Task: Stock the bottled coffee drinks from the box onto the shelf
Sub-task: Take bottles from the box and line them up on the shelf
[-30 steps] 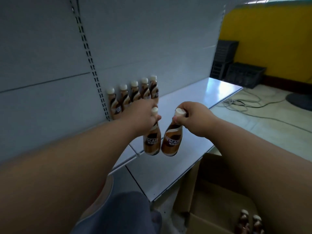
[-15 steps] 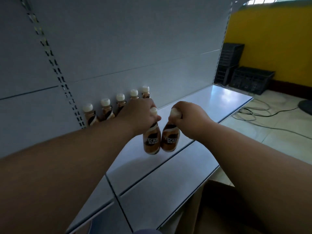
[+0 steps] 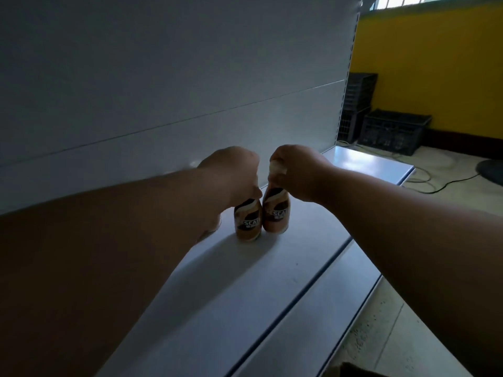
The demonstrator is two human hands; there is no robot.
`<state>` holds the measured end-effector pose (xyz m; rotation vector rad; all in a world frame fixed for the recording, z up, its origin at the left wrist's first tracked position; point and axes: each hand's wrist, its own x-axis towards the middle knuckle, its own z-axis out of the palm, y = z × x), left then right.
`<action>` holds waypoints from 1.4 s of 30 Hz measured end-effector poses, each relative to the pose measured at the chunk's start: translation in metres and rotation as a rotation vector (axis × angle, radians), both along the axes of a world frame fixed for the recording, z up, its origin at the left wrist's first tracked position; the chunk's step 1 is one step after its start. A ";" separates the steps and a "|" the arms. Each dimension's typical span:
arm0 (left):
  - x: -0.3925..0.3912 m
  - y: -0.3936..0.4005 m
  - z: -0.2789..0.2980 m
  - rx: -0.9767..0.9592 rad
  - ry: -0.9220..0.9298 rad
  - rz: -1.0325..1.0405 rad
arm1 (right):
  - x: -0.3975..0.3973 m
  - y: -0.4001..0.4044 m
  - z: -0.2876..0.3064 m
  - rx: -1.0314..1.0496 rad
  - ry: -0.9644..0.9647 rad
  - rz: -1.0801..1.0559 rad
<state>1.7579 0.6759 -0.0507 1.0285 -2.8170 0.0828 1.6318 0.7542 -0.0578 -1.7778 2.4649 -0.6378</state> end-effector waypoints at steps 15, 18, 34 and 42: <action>-0.039 -0.074 0.004 -0.281 -0.273 0.056 | -0.036 -0.080 -0.015 -0.047 0.075 0.127; -0.041 -0.081 0.007 -0.283 -0.289 0.071 | -0.032 -0.093 -0.019 -0.083 0.054 0.145; -0.027 -0.084 -0.001 -0.376 -0.200 0.108 | -0.020 -0.121 -0.034 -0.210 -0.170 0.021; -0.014 -0.046 0.011 -0.385 0.037 0.033 | -0.009 -0.053 -0.010 -0.212 -0.065 -0.008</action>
